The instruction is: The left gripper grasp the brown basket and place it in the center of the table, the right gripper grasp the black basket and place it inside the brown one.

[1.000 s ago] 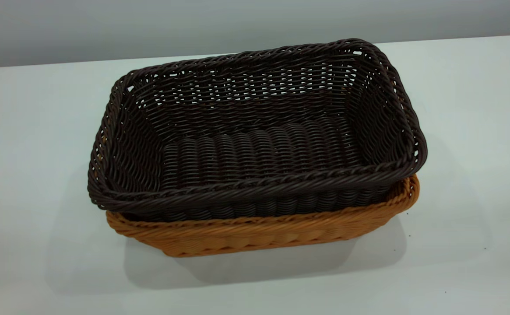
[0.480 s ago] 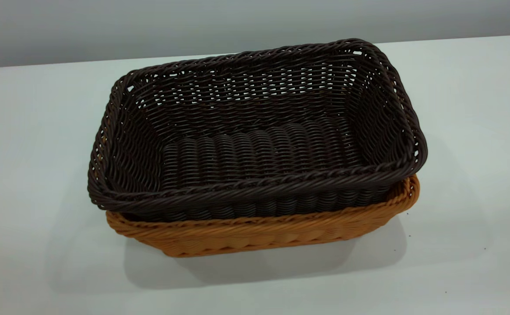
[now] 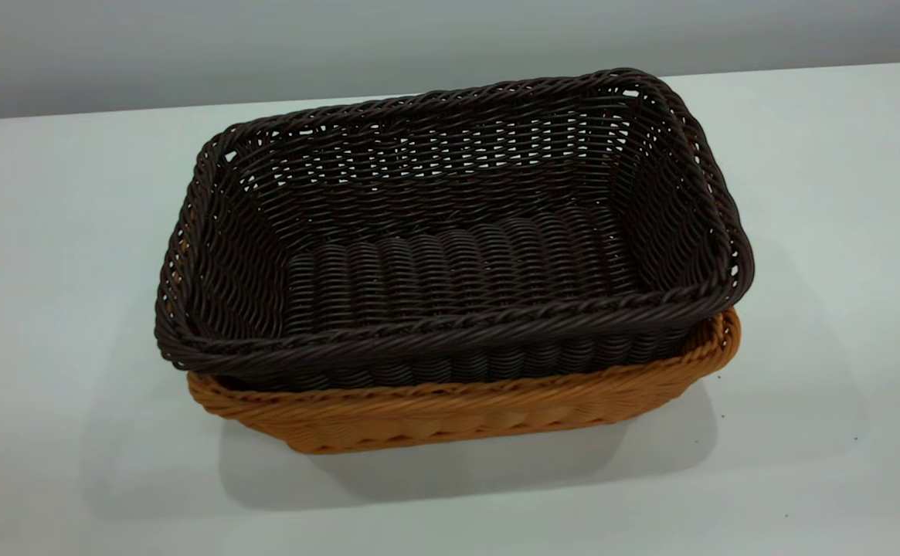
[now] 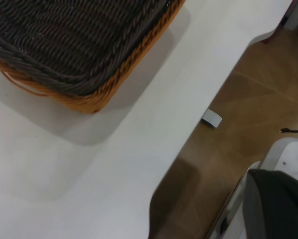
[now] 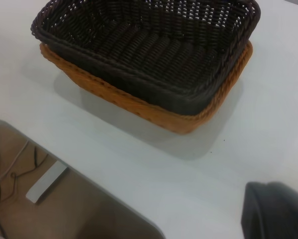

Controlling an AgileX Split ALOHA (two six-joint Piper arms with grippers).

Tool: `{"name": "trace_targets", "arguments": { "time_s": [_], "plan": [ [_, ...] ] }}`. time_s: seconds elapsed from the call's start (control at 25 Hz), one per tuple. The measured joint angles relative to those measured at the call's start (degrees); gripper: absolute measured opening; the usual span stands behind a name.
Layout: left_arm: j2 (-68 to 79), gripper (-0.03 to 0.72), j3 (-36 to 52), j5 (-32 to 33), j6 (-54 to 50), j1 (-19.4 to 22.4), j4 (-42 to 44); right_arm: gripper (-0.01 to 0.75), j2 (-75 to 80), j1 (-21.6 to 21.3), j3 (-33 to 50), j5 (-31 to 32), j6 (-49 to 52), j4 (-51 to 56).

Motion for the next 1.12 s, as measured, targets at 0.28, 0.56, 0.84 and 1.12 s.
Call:
{"name": "trace_targets", "arguments": {
  "time_s": [0.28,0.56,0.84,1.12],
  "plan": [
    [0.0,-0.001,0.0,0.0,0.0,0.0,0.0,0.005,0.0,0.0,0.0,0.0,0.0,0.05],
    [0.0,-0.001,0.0,0.0,0.0,5.72,0.06,0.005,0.0,-4.41,0.0,0.06,-0.14,0.48],
    [0.0,-0.001,0.0,-0.12,0.0,23.76,0.06,0.005,0.0,-18.06,0.0,0.06,-0.08,0.37],
    [0.0,-0.001,0.0,-0.06,0.0,46.13,0.06,0.005,0.0,-33.25,0.0,0.06,0.02,0.31]
  ]
}}
